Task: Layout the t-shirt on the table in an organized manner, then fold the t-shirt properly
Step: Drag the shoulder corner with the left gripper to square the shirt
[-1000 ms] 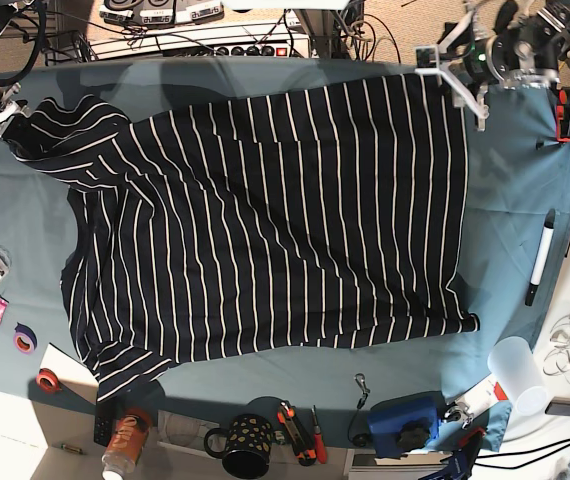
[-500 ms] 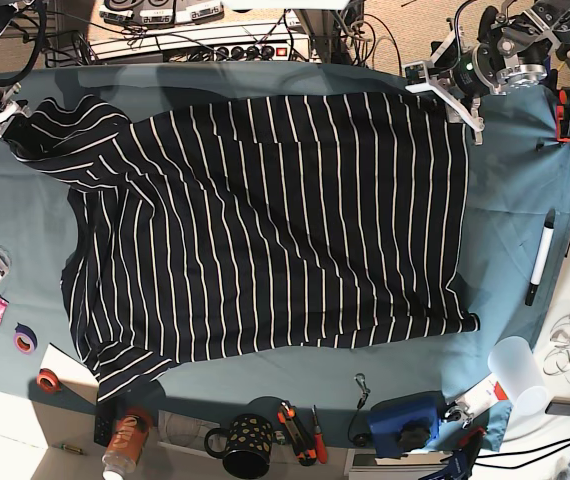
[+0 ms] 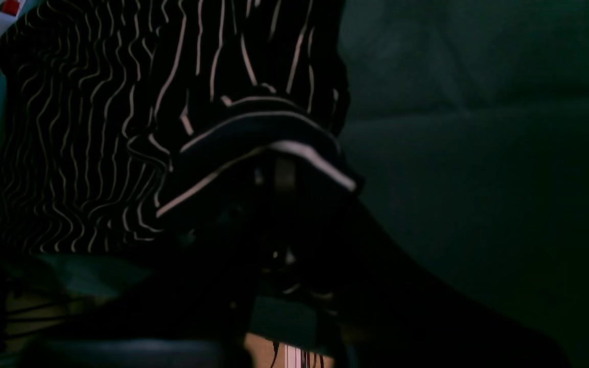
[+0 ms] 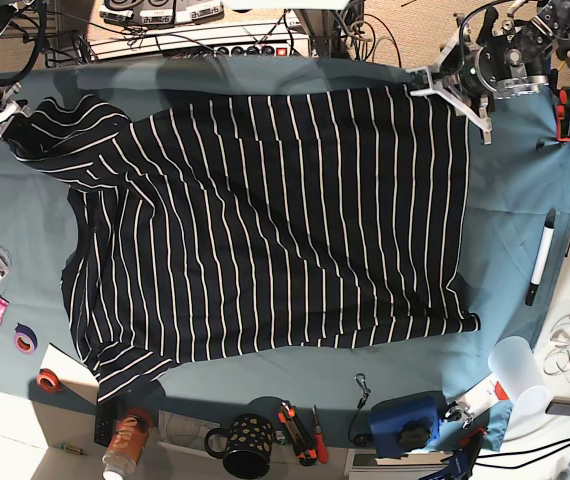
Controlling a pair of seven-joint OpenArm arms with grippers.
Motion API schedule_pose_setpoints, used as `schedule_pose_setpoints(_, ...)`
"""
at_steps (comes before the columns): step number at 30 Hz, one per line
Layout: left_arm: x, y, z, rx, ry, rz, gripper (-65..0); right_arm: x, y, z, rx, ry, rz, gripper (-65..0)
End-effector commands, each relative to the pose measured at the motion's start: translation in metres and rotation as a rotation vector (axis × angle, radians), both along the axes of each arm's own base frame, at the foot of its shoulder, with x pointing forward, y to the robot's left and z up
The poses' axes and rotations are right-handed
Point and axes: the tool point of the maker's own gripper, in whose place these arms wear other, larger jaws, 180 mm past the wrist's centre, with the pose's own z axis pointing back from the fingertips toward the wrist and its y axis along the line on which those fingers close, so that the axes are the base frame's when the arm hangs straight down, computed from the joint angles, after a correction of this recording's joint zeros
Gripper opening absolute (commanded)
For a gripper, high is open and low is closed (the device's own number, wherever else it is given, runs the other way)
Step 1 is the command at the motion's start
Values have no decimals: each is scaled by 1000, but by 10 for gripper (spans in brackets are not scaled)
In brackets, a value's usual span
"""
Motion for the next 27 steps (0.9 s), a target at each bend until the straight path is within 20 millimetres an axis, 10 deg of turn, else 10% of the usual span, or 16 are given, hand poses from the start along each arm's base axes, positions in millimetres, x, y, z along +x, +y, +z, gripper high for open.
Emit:
schedule_pose_setpoints(1, -16, 20, -7, 90, 60, -13, -616, 8, -5, 17, -21, -54, 6, -650)
schedule_pose_setpoints(14, -25, 62, -7, 319, 114, 57, -650, 8, -5, 17, -21, -55, 6, -650)
schedule_pose_setpoints(20, -28, 60, -7, 296, 136, 138, -335, 8, -5, 17, -21, -55, 6, -650)
schedule_pose_setpoints(27, -22, 51, -8, 237, 105, 174, -304, 8, -5, 17, -21, -55, 6, -650)
